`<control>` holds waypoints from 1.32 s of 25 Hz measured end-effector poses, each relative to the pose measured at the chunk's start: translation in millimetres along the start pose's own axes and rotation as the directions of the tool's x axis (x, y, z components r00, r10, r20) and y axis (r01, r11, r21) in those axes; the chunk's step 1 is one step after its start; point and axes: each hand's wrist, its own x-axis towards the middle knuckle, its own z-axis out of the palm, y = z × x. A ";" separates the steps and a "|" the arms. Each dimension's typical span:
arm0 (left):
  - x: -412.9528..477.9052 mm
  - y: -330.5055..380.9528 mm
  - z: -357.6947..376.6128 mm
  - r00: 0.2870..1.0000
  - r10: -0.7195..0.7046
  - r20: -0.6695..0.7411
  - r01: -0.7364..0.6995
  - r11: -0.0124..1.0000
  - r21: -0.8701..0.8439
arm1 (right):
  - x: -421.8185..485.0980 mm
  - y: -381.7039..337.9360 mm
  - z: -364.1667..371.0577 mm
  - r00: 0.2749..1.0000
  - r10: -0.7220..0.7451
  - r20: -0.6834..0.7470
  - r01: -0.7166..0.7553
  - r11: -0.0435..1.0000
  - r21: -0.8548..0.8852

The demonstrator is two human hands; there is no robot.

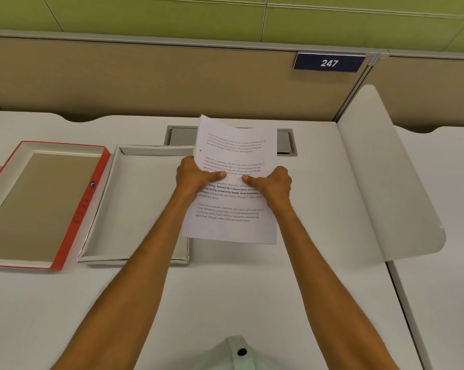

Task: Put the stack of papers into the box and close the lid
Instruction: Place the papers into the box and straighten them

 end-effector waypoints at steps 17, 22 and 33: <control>29.0 -62.8 -122.3 0.996 -0.086 -0.029 0.087 0.995 0.043 | -45.3 -40.6 135.0 0.994 -0.019 0.105 0.023 0.999 -0.034; 40.2 -83.6 -156.5 0.994 -0.104 -0.032 0.105 0.994 0.024 | -51.6 -49.5 175.9 0.991 -0.039 0.127 0.047 0.997 -0.060; 73.1 -128.6 -194.1 0.985 -0.171 -0.036 0.170 0.985 -0.026 | -54.1 -56.4 236.8 0.986 -0.041 0.162 0.055 0.995 -0.083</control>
